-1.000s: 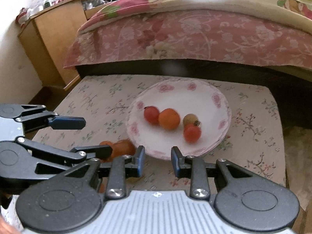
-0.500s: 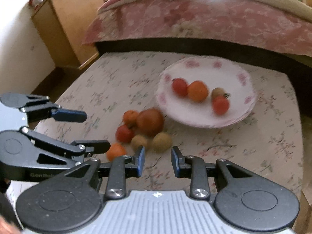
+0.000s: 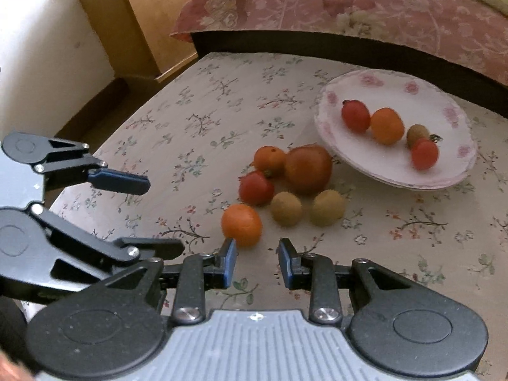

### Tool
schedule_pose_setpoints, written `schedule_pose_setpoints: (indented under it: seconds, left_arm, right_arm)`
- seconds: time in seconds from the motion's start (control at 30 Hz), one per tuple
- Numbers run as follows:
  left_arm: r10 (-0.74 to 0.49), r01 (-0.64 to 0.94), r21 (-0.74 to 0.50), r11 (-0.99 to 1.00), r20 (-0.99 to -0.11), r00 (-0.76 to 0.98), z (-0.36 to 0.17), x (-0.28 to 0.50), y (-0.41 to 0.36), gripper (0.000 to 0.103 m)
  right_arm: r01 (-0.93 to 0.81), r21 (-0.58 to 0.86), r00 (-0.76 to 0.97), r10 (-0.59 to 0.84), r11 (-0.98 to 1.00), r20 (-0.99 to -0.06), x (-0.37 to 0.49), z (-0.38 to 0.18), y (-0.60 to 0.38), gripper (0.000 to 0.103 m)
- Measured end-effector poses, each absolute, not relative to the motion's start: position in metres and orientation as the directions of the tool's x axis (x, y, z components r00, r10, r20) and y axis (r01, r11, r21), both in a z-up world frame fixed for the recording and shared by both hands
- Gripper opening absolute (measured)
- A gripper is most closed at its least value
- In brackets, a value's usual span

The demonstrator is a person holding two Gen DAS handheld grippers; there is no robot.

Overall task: Organize fruits
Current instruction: 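Move both open tools back to the fruit cluster on the cloth, then grasp an orange with the right tool while the left tool grasps a red tomato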

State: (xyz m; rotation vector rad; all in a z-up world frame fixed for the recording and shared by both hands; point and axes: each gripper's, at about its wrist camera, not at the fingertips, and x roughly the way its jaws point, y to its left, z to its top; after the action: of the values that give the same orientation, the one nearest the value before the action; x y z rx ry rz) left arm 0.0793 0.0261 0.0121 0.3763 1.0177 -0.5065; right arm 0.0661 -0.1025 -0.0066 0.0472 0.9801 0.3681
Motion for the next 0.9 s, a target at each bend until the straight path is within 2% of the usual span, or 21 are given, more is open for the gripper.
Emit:
schedule_pose_setpoints:
  seconds: [0.43, 0.9]
  left_arm:
    - [-0.253, 0.568, 0.022, 0.822, -0.881, 0.400, 0.007, 0.084, 0.033, 0.073]
    - [-0.275, 0.607, 0.011, 0.795, -0.885, 0.376, 0.000, 0.087, 0.017, 0.073]
  right_arm:
    - [-0.282, 0.220, 0.486, 0.336, 0.934, -0.807, 0.089, -0.018, -0.080, 0.031]
    - [-0.268, 0.251, 0.483, 0.355, 0.930, -0.800, 0.076, -0.012, -0.108, 0.031]
